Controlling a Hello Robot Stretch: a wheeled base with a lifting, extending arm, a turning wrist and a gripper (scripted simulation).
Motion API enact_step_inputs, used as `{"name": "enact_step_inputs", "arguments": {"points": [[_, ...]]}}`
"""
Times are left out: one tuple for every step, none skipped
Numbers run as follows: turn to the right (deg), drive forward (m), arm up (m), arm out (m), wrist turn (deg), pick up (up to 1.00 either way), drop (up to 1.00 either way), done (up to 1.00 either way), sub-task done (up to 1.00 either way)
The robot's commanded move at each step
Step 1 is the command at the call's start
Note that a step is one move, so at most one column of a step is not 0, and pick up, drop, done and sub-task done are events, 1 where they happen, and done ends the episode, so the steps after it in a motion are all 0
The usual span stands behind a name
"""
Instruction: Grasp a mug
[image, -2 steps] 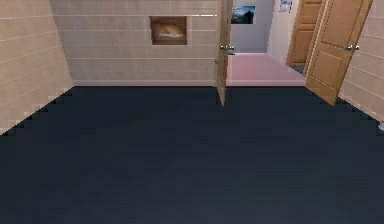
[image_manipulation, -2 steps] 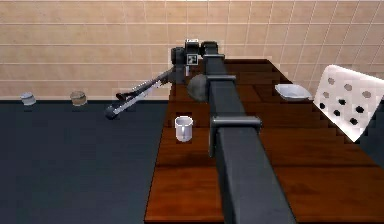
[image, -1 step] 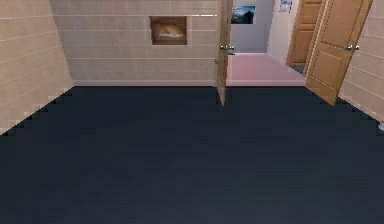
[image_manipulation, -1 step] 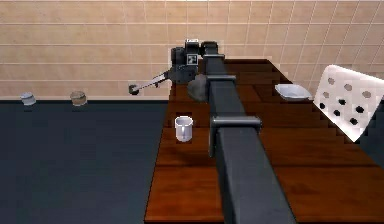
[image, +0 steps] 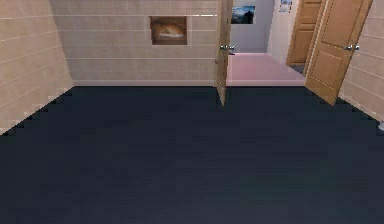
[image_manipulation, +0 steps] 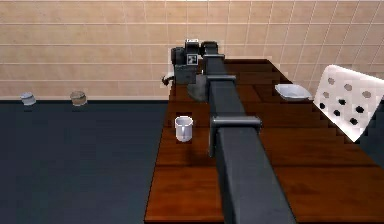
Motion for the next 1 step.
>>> {"name": "enact_step_inputs", "arguments": {"points": [[0.0,0.0,-0.28,0.0,0.0,0.0,0.0,0.0,0.0]]}}
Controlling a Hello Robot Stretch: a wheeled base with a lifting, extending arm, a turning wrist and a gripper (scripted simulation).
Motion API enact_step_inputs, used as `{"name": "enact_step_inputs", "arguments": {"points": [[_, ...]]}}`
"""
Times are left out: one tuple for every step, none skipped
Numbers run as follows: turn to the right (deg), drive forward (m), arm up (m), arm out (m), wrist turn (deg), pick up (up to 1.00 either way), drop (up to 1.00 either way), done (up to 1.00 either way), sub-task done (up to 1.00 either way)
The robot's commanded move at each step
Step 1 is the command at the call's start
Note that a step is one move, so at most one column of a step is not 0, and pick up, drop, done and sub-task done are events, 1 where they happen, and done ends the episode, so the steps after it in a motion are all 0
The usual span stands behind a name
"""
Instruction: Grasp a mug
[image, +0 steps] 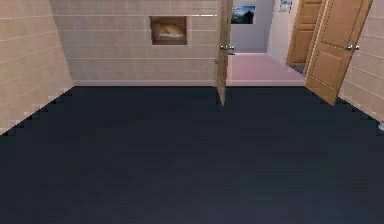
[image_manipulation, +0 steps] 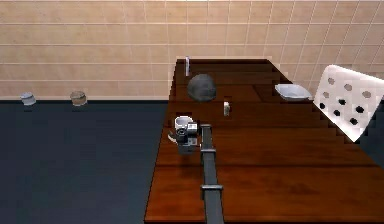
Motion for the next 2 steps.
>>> {"name": "enact_step_inputs", "arguments": {"points": [[0.0,0.0,0.0,0.0,0.0,1.0,0.0,0.0,0.0],[0.0,0.0,0.1,0.0,0.0,0.0,0.0,0.0,0.0]]}}
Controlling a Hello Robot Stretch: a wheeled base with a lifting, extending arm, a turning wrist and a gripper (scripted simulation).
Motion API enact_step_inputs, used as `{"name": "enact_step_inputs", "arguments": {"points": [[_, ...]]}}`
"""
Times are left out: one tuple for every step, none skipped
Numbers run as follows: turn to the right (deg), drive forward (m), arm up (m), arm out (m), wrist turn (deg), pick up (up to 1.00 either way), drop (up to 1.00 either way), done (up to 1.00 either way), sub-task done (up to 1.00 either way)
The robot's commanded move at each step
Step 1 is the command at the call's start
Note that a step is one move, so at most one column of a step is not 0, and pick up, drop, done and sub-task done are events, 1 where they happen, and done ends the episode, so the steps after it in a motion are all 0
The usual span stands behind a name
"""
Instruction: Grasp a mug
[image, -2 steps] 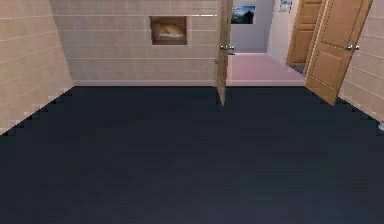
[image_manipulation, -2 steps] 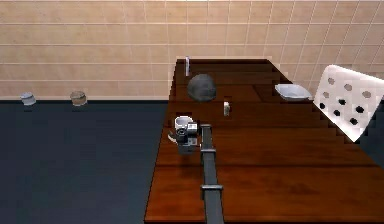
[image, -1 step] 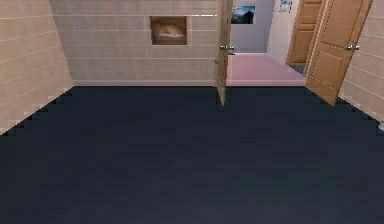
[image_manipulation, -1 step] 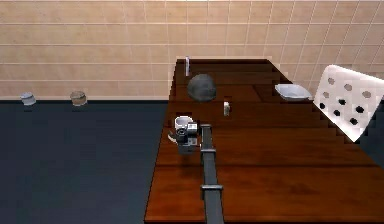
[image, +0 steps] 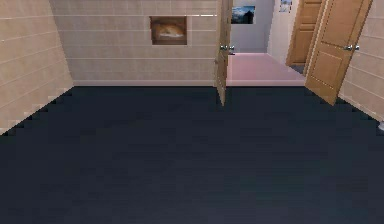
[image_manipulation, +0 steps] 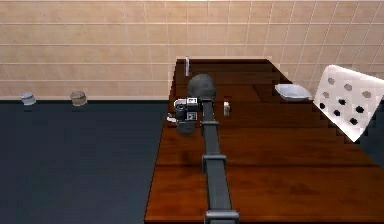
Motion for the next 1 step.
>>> {"name": "enact_step_inputs", "arguments": {"points": [[0.0,0.0,0.0,0.0,0.0,0.0,0.0,1.0,0.0]]}}
